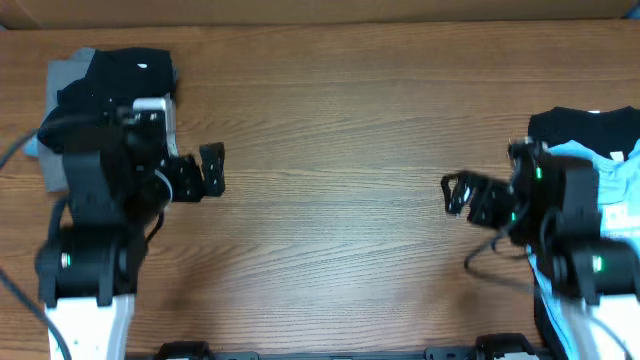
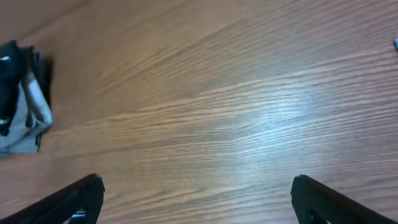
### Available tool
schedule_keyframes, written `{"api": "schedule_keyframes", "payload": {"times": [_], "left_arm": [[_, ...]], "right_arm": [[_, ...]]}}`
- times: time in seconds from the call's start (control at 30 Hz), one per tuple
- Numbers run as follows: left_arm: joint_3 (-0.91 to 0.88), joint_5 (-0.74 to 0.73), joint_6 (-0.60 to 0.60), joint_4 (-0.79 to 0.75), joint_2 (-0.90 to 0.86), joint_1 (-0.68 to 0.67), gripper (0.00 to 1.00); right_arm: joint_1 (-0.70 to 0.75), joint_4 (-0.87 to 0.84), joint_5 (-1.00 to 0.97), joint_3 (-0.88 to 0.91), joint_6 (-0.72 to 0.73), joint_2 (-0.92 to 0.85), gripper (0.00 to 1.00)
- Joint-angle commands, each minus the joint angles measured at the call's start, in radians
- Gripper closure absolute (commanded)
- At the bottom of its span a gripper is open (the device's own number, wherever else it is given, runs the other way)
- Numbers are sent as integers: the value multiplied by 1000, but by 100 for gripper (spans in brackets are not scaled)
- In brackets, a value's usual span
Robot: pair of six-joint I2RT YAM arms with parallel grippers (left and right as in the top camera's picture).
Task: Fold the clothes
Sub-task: 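Move the right gripper to the light-blue T-shirt on the right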
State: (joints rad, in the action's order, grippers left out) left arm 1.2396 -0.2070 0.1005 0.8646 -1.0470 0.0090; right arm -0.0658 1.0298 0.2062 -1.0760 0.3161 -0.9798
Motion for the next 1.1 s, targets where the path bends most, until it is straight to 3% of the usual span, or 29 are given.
{"api": "schedule_keyframes", "payload": {"times": [0.0, 0.3, 0.77, 1.07], "left_arm": [[77, -57, -11, 40, -72, 2, 0], [81, -303, -11, 43, -123, 2, 0], [81, -280, -11, -30, -124, 4, 0], [81, -273, -11, -42, -143, 4, 0]], "right_arm": [[5, 25, 18, -117, -17, -114, 0], [49, -45, 30, -167, 14, -299, 0], [360, -49, -16, -167, 54, -377, 0], [364, -70, -92, -167, -34, -505, 0]]}}
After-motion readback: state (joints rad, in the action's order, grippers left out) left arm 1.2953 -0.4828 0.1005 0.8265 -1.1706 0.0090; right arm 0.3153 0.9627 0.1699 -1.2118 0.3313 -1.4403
